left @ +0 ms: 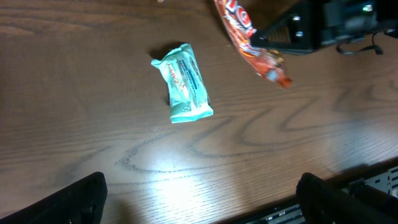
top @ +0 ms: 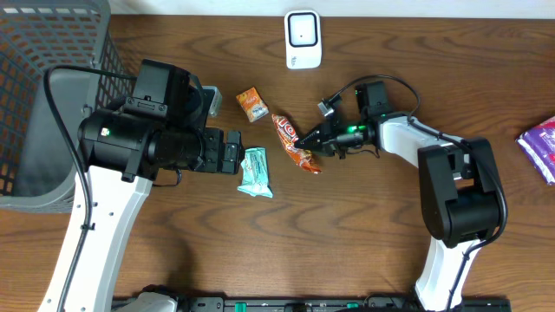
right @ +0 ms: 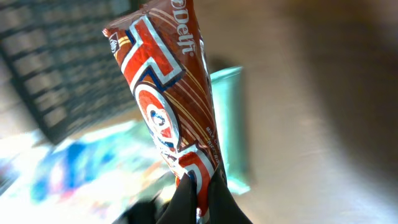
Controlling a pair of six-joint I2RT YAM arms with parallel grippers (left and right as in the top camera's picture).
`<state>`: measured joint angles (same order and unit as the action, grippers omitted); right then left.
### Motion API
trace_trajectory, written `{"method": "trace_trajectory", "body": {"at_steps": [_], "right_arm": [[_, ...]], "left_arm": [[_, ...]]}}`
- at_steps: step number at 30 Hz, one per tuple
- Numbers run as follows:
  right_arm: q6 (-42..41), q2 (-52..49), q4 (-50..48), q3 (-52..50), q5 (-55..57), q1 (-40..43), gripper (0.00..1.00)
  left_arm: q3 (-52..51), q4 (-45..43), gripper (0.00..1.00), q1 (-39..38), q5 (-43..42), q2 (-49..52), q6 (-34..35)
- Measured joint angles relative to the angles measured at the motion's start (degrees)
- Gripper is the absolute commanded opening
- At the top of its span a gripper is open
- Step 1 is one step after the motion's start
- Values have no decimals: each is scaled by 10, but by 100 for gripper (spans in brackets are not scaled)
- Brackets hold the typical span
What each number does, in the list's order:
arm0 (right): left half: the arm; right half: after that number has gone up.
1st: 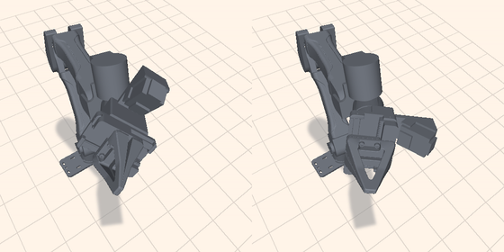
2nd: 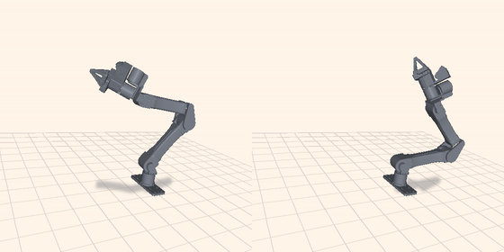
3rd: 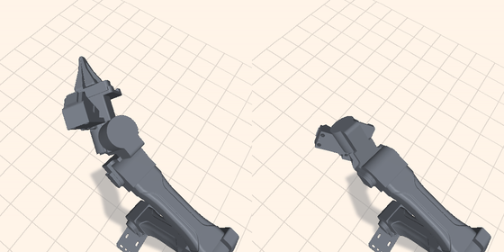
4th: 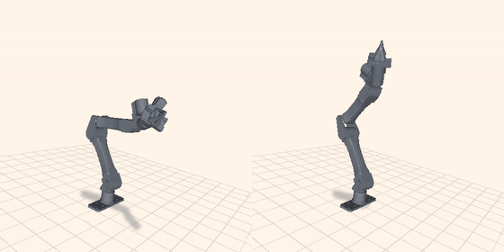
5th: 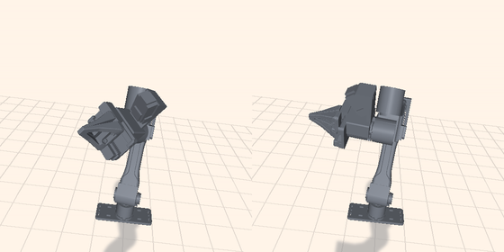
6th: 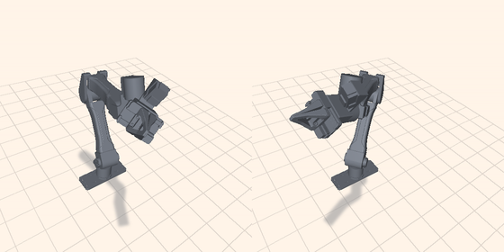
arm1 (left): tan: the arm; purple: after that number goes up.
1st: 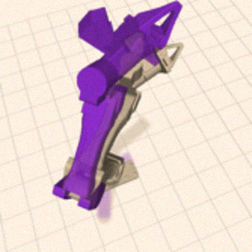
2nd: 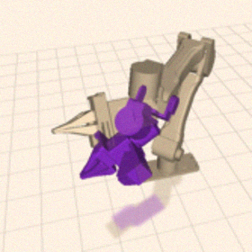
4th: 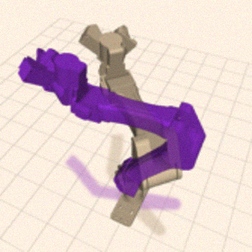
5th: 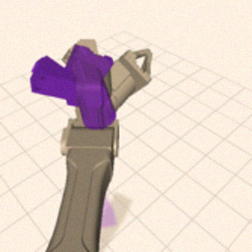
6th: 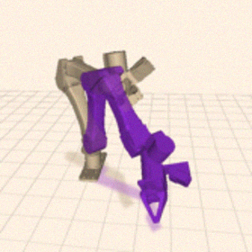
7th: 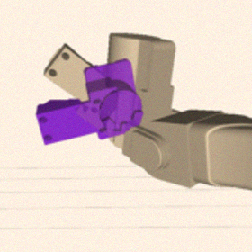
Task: Scan the item barcode
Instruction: 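Grasp the red TOP bar with the right gripper and lift it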
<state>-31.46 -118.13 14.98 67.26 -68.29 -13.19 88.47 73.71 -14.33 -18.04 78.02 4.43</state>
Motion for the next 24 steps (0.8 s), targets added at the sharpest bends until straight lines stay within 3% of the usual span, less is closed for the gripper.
{"method": "trace_trajectory", "body": {"at_steps": [4, 8, 17, 24], "right_arm": [[7, 0, 12, 0, -107, 3, 2], [-40, 0, 42, -1, -158, 2, 1], [-192, 0, 45, -2, -185, 1, 1], [-232, 0, 45, -2, -188, 1, 1]], "left_arm": [[0, 0, 98, 0, 0, 0, 0], [0, 0, 98, 0, 0, 0, 0], [0, 0, 98, 0, 0, 0, 0], [0, 0, 98, 0, 0, 0, 0]]}}
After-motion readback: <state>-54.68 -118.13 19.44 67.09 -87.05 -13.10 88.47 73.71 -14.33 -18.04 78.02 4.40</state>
